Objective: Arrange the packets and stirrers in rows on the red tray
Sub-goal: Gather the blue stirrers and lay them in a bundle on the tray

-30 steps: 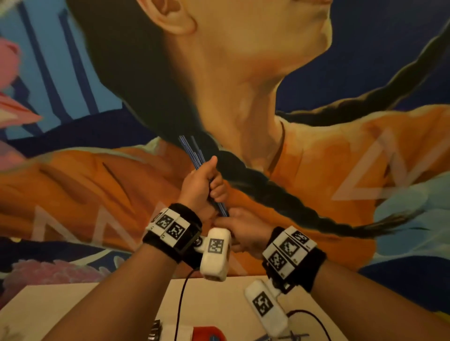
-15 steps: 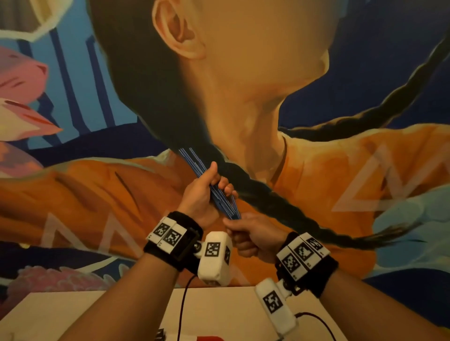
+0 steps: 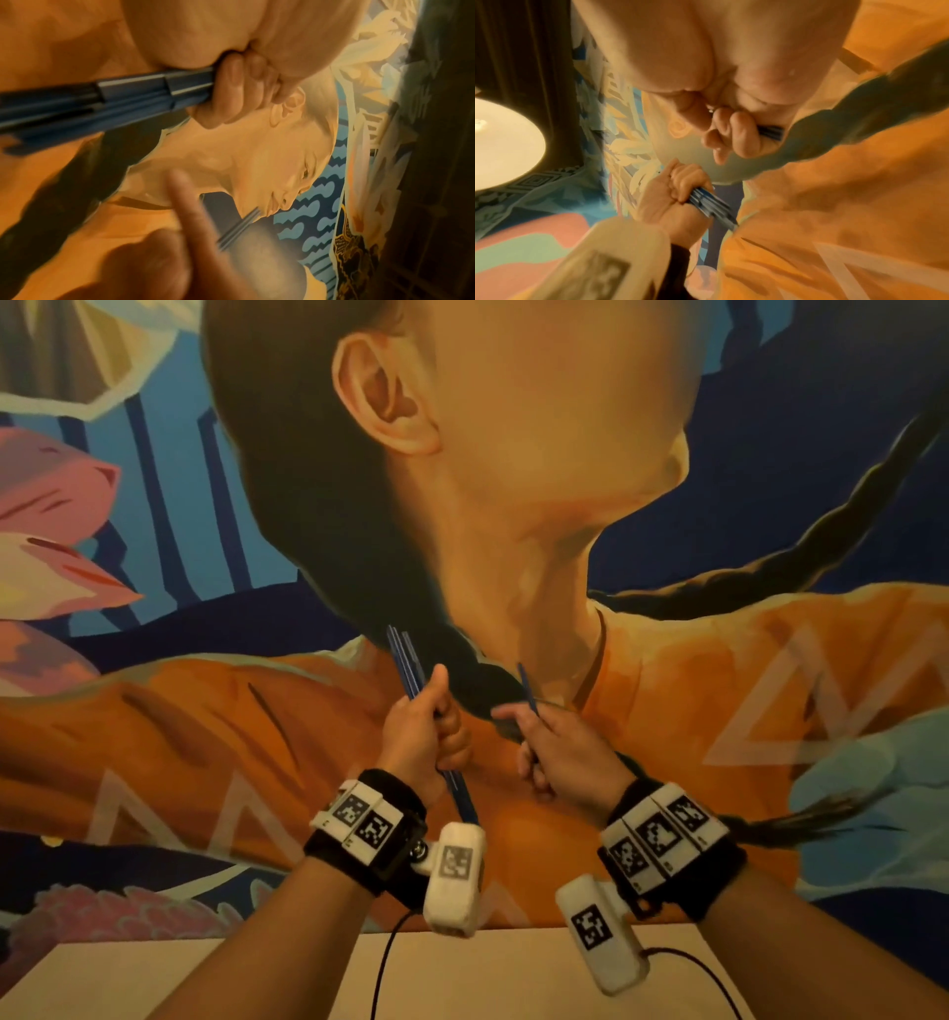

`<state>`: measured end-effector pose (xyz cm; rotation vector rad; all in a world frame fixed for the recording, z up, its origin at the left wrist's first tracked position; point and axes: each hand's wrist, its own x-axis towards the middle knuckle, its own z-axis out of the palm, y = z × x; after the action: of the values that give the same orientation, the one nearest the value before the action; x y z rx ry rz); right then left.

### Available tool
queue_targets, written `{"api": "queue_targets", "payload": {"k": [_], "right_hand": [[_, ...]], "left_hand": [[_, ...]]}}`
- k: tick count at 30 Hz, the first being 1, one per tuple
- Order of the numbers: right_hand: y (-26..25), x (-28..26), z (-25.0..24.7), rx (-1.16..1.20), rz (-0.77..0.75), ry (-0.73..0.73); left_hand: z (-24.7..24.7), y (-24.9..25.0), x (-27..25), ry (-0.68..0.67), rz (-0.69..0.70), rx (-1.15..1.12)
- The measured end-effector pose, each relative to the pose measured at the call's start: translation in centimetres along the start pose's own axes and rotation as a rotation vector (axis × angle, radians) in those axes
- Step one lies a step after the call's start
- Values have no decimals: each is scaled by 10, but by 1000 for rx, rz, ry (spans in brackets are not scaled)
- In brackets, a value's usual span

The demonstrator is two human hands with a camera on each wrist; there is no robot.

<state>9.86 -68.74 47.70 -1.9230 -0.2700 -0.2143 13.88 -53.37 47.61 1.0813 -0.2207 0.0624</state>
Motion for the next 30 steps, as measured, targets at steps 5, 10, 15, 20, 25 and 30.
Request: {"api": "queue_targets", "payload": {"k": [5,10,15,20,25,30], "right_hand": [[-21,14,10,-488,-115,-16],[-29,9,21,-618,-198,-46],[-20,5,24,-587,-298,-26],[-8,4,31,-532,-414,54],[6,8,28,-324,-395,25],[19,8,29,-78,-364,100]], "left_hand": [[12,-19,-6,-96,-41,100],[21,-23,-2,4,-40,96],[20,-21,5,83,2,91],[24,-17,15,173,-3,105],[21,-18,24,200,6,139],[30,-13,22,131,-11,182]]}}
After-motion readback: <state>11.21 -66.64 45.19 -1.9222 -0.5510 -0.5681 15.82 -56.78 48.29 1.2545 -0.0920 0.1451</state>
